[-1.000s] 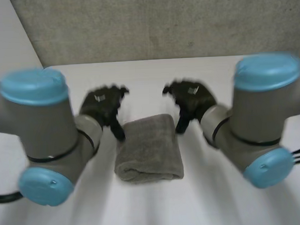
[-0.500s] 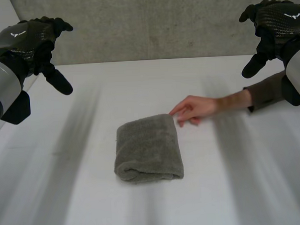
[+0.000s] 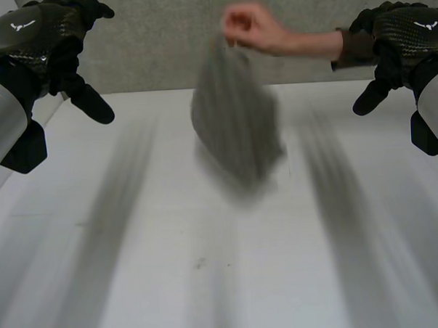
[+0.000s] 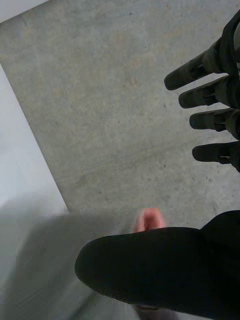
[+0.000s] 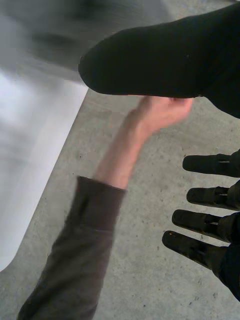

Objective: Fold the towel.

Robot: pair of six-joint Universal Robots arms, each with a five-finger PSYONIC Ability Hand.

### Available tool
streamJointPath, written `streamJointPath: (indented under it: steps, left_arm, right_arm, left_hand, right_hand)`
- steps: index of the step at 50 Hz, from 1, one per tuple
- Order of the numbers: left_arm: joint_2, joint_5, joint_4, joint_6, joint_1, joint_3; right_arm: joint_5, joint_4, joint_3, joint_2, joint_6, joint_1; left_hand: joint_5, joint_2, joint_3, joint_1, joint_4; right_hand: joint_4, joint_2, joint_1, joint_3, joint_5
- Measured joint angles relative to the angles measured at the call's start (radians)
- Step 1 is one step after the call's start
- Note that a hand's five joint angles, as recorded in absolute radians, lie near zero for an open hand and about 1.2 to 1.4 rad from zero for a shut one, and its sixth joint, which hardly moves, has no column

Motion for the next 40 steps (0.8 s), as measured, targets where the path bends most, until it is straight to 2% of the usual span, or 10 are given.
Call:
streamJointPath:
  steps: [28,40]
  left_arm:
    - [0.002,-0.001,0.035,0.004,0.011,-0.001]
    - [-0.06,0.0,0.059,0.008,0.013,-0.003]
  right_arm:
    - [-0.003,-0.009,0.021,0.013,-0.048,0.012]
    - [-0.01,-0.01,0.025,0.021,-0.052,0.012]
  left_hand:
    - [0.0,-0.001,0.0,0.0,0.0]
    - [0.0,-0.001,0.0,0.0,0.0]
  right_hand:
    - [0.0,0.0,0.0,0.0,0.0]
    - [0.0,0.0,0.0,0.0,0.0]
